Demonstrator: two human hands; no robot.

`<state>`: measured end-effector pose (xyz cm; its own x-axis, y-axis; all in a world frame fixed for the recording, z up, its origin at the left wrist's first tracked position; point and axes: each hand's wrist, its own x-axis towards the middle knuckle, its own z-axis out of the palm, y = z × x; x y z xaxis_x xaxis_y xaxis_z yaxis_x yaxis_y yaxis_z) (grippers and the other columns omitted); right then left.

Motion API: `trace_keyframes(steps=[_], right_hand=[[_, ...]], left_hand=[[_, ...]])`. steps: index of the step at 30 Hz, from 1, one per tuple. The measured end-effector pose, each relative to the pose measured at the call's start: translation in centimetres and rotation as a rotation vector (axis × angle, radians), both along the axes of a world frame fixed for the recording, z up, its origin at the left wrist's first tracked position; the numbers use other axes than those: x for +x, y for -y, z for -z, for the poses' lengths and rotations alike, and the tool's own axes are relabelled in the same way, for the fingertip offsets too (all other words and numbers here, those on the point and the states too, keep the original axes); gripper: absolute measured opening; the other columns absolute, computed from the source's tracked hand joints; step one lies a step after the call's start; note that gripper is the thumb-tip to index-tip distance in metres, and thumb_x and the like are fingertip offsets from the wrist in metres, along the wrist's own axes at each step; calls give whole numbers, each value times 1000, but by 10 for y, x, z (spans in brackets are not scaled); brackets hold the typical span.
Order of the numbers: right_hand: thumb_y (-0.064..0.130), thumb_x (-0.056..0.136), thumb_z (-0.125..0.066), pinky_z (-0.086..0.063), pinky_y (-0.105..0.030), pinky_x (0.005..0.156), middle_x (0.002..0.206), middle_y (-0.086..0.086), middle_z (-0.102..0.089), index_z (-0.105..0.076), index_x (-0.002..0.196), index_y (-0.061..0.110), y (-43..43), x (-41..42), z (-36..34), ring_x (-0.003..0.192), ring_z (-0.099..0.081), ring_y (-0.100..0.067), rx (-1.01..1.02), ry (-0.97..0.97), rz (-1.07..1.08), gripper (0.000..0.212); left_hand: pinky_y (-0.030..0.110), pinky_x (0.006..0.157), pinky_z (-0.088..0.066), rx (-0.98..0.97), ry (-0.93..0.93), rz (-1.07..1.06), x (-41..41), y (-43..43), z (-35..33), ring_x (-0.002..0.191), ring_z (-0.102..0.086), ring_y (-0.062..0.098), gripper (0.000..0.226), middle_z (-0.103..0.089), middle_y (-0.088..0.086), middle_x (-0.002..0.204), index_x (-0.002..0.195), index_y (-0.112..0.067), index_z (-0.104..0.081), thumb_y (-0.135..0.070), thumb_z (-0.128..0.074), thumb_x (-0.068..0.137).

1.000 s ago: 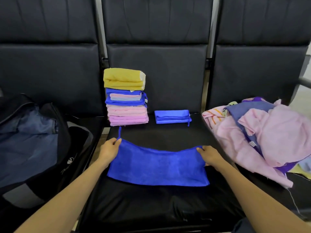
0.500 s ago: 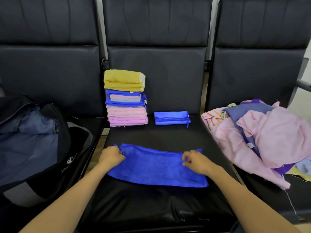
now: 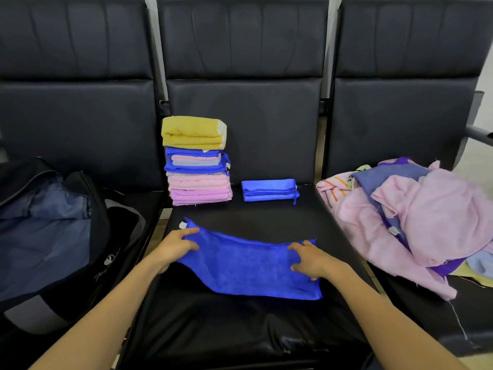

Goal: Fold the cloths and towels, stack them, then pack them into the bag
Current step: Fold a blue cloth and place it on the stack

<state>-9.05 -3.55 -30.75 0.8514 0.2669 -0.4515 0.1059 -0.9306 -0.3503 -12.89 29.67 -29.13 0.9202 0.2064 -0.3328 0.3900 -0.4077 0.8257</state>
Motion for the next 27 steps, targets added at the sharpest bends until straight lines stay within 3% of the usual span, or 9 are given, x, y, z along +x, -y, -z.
trace_keyframes(steps=[4,6,11,14,16,19,21,24,27], right_hand=[[18,98,-45,-59,-29,58,105,-14,-55,-41,136,18,8,3,-8,72,-65,-24,227,-87,229,38],[15,99,-42,-58,-30,57,89,-12,-56,-47,125,11,12,4,-10,64,-63,-22,354,-140,346,26],[17,102,-37,-57,-31,57,83,-14,-58,-47,113,3,16,-4,-16,61,-61,-24,544,-268,472,21],[20,102,-34,-57,-31,61,86,-16,-61,-49,114,1,19,-4,-15,67,-64,-25,558,-294,528,27],[31,103,-33,-57,-34,67,91,-16,-63,-51,115,1,21,-3,-13,72,-65,-25,535,-275,556,37],[42,98,-46,-59,-36,71,109,-17,-65,-52,121,6,23,1,-8,87,-68,-27,511,-268,561,43],[35,90,-64,-59,-38,76,115,-12,-64,-51,118,11,22,-1,-8,96,-67,-26,446,-285,479,39],[12,81,-74,-59,-40,75,125,-12,-56,-38,125,8,20,-3,-12,101,-65,-27,375,-286,422,56],[-1,83,-66,-59,-37,64,128,-16,-46,-32,129,5,19,-6,-17,99,-62,-31,283,-218,423,57]], left_hand=[[41,95,-52,-107,37,104,7,33,-33,101,-65,25,56,-61,11,120,129,-26,-58,-1,-68,79],[38,94,-53,-116,50,205,8,63,-44,104,-64,23,57,-57,9,125,128,-30,-57,-2,-67,79],[23,89,-47,-18,78,449,6,150,-36,116,-52,13,63,-45,0,137,138,-27,-49,-7,-68,81],[24,71,-55,-221,-50,582,2,183,-22,89,-61,12,64,-51,1,124,143,-27,-41,-7,-66,88],[28,74,-59,-354,-120,637,0,187,-14,90,-64,14,57,-59,4,115,141,-29,-44,-10,-64,91],[24,69,-58,-376,-30,489,3,174,-1,86,-65,14,37,-60,7,119,128,-22,-56,-8,-57,95],[21,63,-53,-225,61,298,9,159,11,83,-61,14,29,-57,11,126,118,-15,-60,-1,-54,92],[25,73,-46,53,58,86,15,137,27,97,-56,18,37,-55,12,127,123,-10,-55,-4,-61,86],[30,83,-48,109,-120,39,17,126,42,110,-57,26,55,-53,14,129,133,-4,-43,-17,-67,85]])
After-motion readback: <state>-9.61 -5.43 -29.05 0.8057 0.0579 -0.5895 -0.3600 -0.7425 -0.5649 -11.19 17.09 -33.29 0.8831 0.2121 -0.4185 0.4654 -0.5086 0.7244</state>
